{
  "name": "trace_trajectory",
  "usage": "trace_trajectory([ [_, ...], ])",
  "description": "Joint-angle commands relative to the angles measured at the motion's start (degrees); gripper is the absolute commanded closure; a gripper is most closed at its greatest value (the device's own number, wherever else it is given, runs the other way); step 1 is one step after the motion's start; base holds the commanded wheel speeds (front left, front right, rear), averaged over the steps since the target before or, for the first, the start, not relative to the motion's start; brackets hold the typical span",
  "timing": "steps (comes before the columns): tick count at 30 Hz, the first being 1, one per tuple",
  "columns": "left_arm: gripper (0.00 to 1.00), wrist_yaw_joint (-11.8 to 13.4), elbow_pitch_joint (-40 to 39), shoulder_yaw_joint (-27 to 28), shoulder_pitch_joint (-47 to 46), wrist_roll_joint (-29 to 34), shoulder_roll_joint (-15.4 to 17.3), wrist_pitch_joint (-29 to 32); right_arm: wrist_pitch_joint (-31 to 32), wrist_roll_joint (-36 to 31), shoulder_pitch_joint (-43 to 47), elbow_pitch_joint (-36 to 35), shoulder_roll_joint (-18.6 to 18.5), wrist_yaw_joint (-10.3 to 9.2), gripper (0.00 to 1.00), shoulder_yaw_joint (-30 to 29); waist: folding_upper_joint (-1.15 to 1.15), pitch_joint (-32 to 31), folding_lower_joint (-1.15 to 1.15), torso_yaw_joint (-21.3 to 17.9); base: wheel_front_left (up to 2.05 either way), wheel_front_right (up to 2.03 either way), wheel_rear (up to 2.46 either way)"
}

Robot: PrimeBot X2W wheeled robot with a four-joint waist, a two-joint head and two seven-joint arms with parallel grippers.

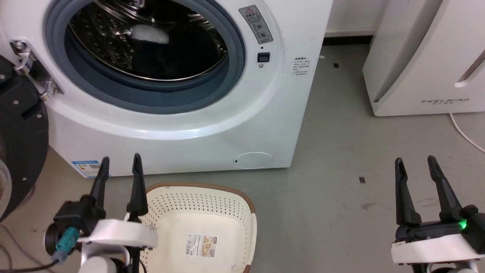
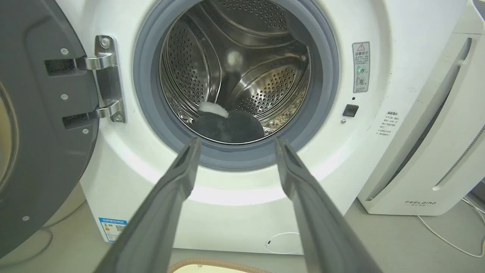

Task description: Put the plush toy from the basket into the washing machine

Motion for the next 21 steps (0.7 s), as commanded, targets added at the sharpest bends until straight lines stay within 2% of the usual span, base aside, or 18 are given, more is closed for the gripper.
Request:
trace_trajectory([
  [1,0.0,0.19,-0.34,0.42,1.14,0.45,-0.64,-0.3,-0.26,0.4,0.92,0.3,-0.03,-0.05,0.0,0.05,0.0,-0.5,0.02,0.32,0.0,0.0,0.0],
  [9,0.0,-1.62,-0.09,0.52,5.16,3.97,-2.43,-0.3,-0.26,0.67,1.67,1.38,-0.03,-0.05,0.0,0.43,0.0,-1.32,0.02,0.56,0.0,0.0,0.0],
  [16,0.0,-2.26,0.3,1.59,6.1,5.16,-3.43,-0.3,-0.26,0.85,2.01,1.85,-0.03,-0.05,0.0,0.67,0.0,-1.75,0.02,0.47,0.0,0.0,0.0],
  [17,1.0,-2.04,0.21,1.43,5.32,4.75,-3.51,0.04,0.02,0.34,0.99,1.7,0.0,0.0,1.0,0.57,0.0,-1.76,0.02,0.47,0.0,0.0,0.0],
  [21,1.0,-2.04,0.2,1.41,5.32,4.74,-3.52,0.1,0.07,0.12,0.91,1.71,0.0,0.0,1.0,0.54,0.0,-1.82,0.02,0.48,0.0,0.0,0.0],
])
